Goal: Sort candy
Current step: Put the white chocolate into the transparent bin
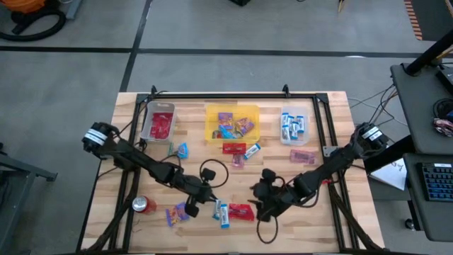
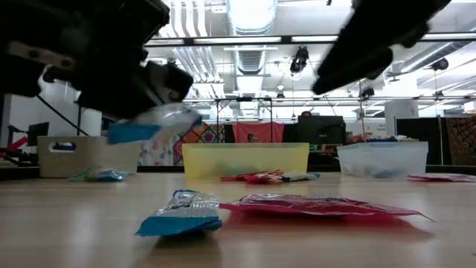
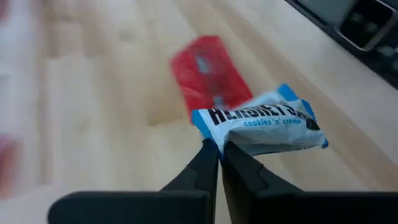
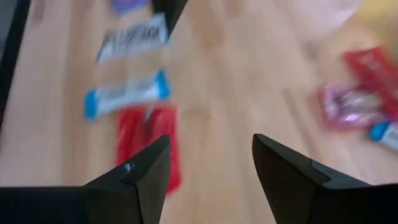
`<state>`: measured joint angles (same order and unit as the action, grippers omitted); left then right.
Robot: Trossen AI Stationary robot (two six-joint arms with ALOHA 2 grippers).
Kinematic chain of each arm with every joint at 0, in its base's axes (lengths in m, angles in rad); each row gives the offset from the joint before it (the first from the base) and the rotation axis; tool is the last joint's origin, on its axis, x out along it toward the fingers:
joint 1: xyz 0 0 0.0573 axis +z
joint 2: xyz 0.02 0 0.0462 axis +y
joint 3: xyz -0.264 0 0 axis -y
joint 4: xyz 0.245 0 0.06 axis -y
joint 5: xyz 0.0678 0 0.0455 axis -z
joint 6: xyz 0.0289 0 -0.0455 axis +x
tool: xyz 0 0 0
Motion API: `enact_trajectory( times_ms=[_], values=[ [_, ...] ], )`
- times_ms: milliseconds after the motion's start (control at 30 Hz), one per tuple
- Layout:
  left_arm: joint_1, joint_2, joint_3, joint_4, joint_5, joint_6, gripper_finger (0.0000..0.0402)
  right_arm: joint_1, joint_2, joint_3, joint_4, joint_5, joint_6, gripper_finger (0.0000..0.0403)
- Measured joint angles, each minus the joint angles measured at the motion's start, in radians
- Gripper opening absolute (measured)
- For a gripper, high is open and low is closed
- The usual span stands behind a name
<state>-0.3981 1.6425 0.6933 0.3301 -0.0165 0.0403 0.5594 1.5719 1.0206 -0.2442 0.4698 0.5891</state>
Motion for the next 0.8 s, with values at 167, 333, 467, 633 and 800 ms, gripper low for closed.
enact_trajectory(
  times_ms=[167, 333, 467, 633, 800],
  values=[
    [0.000, -0.063, 0.000, -0.023, -0.145, 0.037, 0.0000, -0.051, 0.000, -0.096, 0.279, 0.047, 0.111, 0.0215],
    [0.000, -0.095, 0.000, -0.024, -0.281, 0.109, 0.0000, -0.108, 0.000, -0.199, 0.559, -0.017, 0.204, 0.0220],
    [0.001, -0.100, 0.011, -0.004, -0.360, 0.143, 0.0000, -0.157, 0.001, -0.250, 0.704, -0.094, 0.226, 0.0240],
    [0.001, -0.082, 0.059, 0.000, -0.394, 0.180, 0.0000, -0.200, 0.015, -0.243, 0.731, -0.177, 0.204, 0.0264],
    [0.001, -0.074, 0.080, 0.000, -0.433, 0.212, 0.0000, -0.221, 0.020, -0.242, 0.744, -0.242, 0.149, 0.0271]
  ],
)
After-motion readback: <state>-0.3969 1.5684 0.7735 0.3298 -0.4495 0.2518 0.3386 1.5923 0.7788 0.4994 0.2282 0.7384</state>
